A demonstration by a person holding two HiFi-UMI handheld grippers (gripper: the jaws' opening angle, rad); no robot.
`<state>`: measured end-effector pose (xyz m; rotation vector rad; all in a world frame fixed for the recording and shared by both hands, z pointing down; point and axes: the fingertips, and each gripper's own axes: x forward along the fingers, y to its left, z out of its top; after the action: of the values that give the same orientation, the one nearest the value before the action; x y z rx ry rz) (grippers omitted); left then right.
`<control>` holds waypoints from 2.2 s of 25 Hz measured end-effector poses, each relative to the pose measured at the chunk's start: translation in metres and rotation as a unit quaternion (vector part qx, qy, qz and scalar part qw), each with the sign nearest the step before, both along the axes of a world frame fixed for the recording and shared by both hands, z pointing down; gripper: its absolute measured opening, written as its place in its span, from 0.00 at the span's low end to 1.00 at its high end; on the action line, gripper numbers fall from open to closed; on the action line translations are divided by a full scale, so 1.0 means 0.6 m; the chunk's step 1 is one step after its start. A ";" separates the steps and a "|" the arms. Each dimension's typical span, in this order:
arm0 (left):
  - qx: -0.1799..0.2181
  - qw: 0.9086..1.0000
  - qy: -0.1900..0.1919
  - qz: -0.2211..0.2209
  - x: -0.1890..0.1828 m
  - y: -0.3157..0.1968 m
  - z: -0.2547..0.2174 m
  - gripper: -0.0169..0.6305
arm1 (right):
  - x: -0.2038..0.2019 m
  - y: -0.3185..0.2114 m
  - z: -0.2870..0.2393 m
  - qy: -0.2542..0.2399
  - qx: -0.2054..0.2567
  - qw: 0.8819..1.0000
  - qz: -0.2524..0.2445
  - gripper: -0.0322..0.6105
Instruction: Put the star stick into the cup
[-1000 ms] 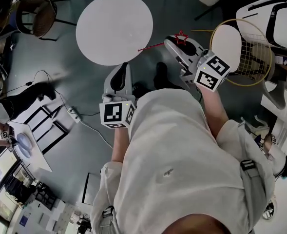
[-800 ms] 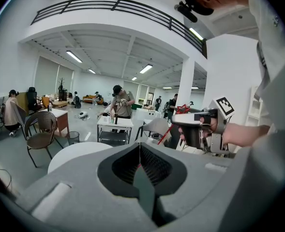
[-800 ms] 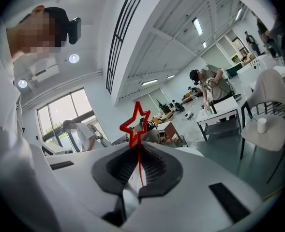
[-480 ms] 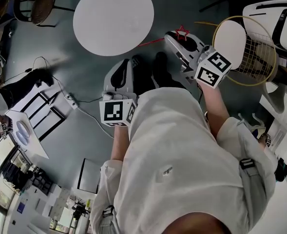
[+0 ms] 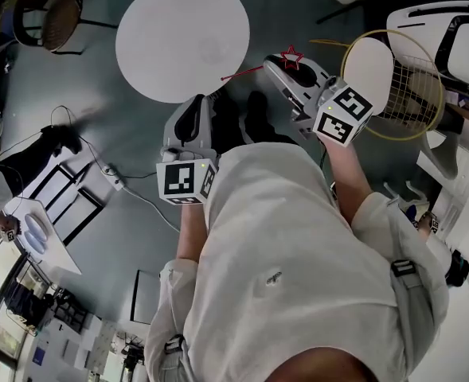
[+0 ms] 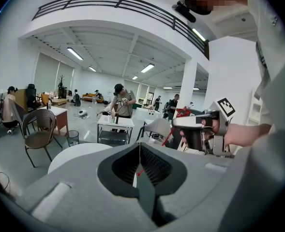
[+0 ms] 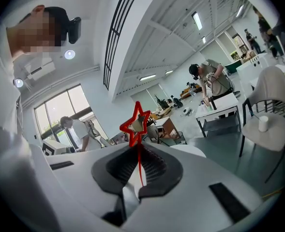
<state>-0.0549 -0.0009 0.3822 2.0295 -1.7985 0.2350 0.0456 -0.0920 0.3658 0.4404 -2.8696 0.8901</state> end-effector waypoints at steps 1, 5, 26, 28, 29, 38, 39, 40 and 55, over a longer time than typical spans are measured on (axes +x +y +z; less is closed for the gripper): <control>0.005 1.000 0.000 0.002 -0.007 -0.006 -0.004 0.05 | -0.003 -0.003 -0.004 0.002 0.004 1.000 0.003 0.08; 0.021 1.000 0.001 0.008 -0.033 -0.022 -0.013 0.05 | -0.012 -0.013 -0.021 0.009 0.015 1.000 0.018 0.08; 0.029 0.994 0.021 0.106 -0.118 -0.096 0.002 0.05 | -0.062 -0.043 -0.026 0.043 0.036 0.992 0.114 0.08; 0.024 0.993 0.021 0.116 -0.101 -0.098 0.005 0.05 | -0.042 -0.038 -0.018 0.046 0.030 0.991 0.125 0.08; 0.022 0.992 0.022 0.120 -0.094 -0.099 0.007 0.05 | -0.034 -0.036 -0.015 0.047 0.029 0.990 0.128 0.08; 0.006 0.991 0.034 0.126 -0.094 -0.110 0.016 0.05 | -0.051 -0.050 0.023 0.069 0.011 0.989 0.131 0.08; 0.005 0.992 0.035 0.124 -0.093 -0.111 0.016 0.05 | -0.054 -0.052 0.030 0.072 0.010 0.989 0.127 0.08; 0.003 0.992 0.037 0.124 -0.093 -0.111 0.018 0.05 | -0.058 -0.055 0.037 0.074 0.009 0.990 0.123 0.08; -0.023 0.991 0.048 0.119 -0.101 -0.111 0.058 0.05 | -0.109 -0.054 0.143 0.132 -0.009 0.988 0.077 0.08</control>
<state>-0.1154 -0.0678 0.4173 2.1822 -1.4805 0.2420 -0.0195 -0.1242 0.4514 0.7288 -2.6123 0.8090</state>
